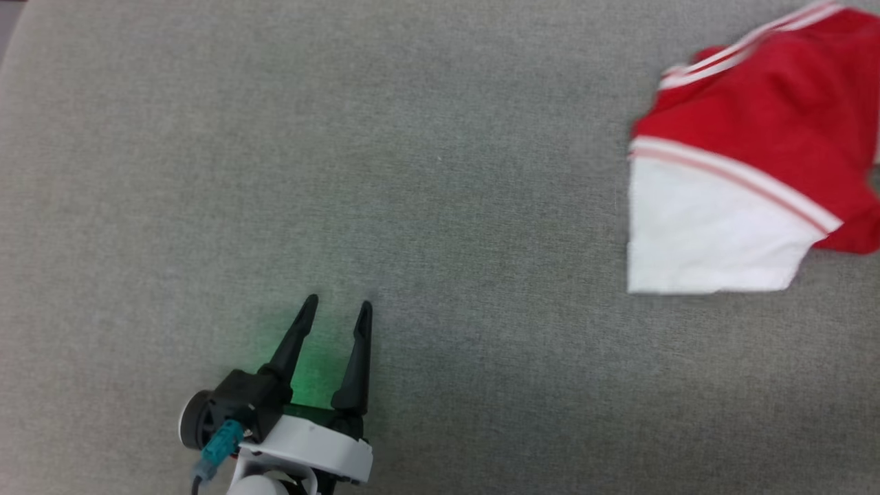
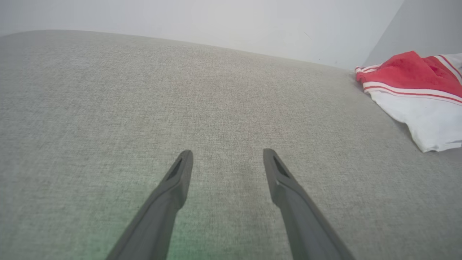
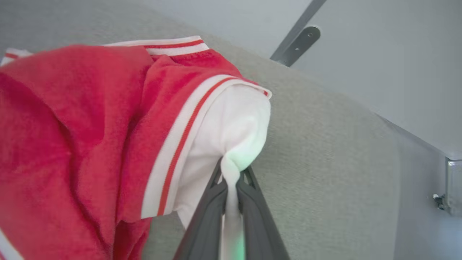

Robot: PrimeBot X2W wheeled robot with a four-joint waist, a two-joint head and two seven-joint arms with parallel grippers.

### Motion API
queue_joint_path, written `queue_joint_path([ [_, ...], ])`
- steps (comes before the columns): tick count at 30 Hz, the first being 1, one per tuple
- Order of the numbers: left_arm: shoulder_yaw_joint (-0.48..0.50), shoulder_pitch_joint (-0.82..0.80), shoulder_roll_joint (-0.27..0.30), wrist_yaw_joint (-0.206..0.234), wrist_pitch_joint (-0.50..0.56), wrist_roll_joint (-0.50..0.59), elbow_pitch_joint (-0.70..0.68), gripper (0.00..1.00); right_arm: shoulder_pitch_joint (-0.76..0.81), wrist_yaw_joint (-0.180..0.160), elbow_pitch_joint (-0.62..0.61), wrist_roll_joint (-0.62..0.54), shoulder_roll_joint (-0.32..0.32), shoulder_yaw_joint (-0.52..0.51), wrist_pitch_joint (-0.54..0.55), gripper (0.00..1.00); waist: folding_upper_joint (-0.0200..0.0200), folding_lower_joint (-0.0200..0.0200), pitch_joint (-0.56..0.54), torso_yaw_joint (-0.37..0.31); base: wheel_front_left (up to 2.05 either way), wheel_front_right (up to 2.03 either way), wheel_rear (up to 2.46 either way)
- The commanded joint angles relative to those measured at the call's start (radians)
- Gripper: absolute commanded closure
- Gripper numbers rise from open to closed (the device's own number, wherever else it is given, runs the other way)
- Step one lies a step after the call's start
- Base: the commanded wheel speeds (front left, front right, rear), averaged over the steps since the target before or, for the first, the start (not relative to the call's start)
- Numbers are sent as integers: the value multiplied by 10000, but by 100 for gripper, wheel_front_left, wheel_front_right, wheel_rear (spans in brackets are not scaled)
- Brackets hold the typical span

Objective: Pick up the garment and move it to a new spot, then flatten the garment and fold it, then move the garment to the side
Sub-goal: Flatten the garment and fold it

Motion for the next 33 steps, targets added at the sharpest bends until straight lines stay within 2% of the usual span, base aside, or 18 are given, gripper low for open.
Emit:
queue_joint_path([
  [1, -21, -93, 16, -21, -4, -61, 5, 0, 113, -10, 24, -185, -202, -70, 101, 100, 0, 0, 72, -75, 0, 0, 0],
  [6, -204, -271, 42, -21, -4, -97, 134, 0, 594, -10, 131, -738, -392, -100, 154, 100, 0, 0, 240, -209, 0, 0, 0],
  [13, -370, -541, 180, -21, -4, -217, 278, 0, 636, -10, 417, -1471, 495, -44, -803, 100, 0, 0, 352, -200, 0, 0, 0],
  [15, -390, -584, 214, -21, -4, -235, 312, 0, 513, -9, 402, -1397, 916, -36, -1079, 100, 0, 0, 346, -182, 0, 0, 0],
  [21, -472, -489, 200, -21, -4, -230, 402, 0, 83, -10, 55, -1560, 1558, 203, -1659, 100, 0, 0, 303, -115, 0, 0, 0],
  [28, -497, -469, 144, -21, -4, -313, 485, 0, 224, -9, -468, -1152, 2091, 911, -1560, 100, 0, 0, 226, 14, 0, 0, 0],
  [33, -502, -477, 101, -21, -4, -347, 523, 0, 235, -9, -317, -1022, 2097, 1363, -1466, 100, 0, 0, 212, 73, 0, 0, 0],
])
